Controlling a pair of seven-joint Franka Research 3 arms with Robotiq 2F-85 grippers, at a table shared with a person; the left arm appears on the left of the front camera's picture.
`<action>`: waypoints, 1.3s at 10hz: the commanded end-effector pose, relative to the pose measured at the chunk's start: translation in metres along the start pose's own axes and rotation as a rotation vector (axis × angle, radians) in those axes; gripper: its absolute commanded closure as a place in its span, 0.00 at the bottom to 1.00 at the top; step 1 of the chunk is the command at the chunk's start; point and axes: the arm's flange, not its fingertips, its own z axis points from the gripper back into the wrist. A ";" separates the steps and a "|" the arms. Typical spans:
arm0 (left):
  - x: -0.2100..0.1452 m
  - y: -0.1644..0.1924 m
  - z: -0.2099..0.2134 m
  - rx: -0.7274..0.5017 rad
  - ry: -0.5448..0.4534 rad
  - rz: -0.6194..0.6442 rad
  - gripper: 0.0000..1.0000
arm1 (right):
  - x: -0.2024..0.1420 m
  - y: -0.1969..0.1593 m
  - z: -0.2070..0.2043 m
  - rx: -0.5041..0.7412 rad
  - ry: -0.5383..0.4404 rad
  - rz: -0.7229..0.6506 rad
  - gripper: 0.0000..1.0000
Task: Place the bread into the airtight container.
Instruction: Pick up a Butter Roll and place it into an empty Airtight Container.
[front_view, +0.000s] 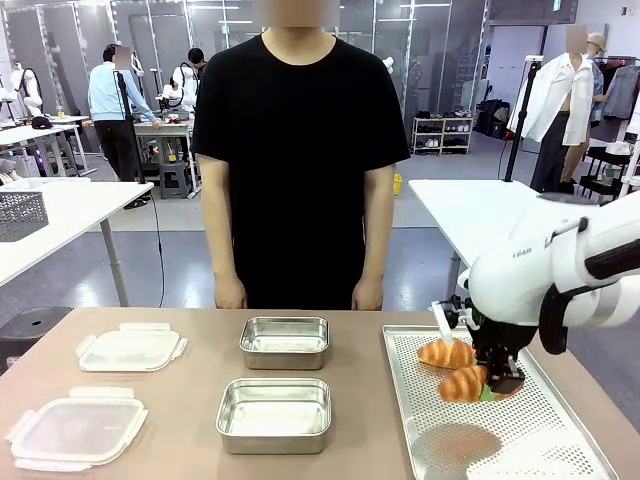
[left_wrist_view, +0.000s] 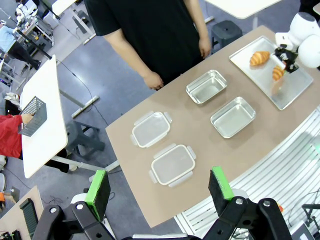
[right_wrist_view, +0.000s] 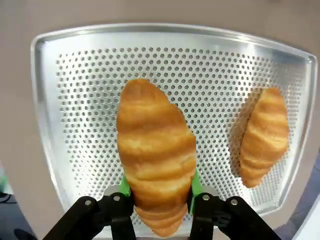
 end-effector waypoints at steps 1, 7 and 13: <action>-0.003 -0.006 0.009 -0.004 -0.023 -0.004 0.00 | 0.028 0.005 0.045 0.012 0.070 -0.034 0.52; -0.003 -0.006 0.009 -0.004 -0.023 -0.004 0.00 | 0.153 0.003 0.077 0.036 0.100 -0.083 0.52; -0.003 -0.006 0.009 -0.004 -0.023 -0.004 0.00 | 0.293 0.013 0.052 0.069 0.065 -0.119 0.52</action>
